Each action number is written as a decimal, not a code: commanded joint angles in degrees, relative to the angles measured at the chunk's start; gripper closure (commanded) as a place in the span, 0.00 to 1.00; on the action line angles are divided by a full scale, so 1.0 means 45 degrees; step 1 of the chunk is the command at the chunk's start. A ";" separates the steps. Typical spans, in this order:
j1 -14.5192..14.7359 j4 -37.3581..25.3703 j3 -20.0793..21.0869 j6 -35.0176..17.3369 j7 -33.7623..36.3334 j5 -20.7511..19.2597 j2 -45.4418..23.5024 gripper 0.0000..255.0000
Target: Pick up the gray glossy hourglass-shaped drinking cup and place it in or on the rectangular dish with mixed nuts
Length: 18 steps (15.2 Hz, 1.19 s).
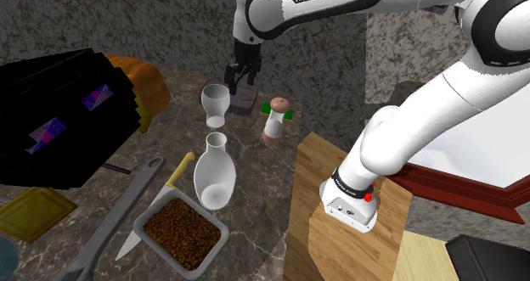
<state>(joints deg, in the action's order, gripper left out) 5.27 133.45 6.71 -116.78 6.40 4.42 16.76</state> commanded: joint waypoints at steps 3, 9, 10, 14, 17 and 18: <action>0.0184 -0.0884 0.0392 -0.1210 0.0693 0.0110 -0.1614 0.00; 0.0412 -0.2255 0.0748 -0.2564 0.1538 -0.0041 -0.3774 0.00; 0.0420 -0.2185 0.0753 -0.2727 0.1549 -0.0054 -0.3868 0.00; 0.0448 -0.1936 0.0775 -0.3375 0.1594 -0.0113 -0.4269 0.00; 0.0460 -0.1849 0.0782 -0.3629 0.1614 -0.0140 -0.4437 0.00; 0.0460 -0.1850 0.0782 -0.3629 0.1615 -0.0140 -0.4437 0.00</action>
<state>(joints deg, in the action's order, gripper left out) 7.34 125.08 10.22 -132.96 13.65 3.80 -3.13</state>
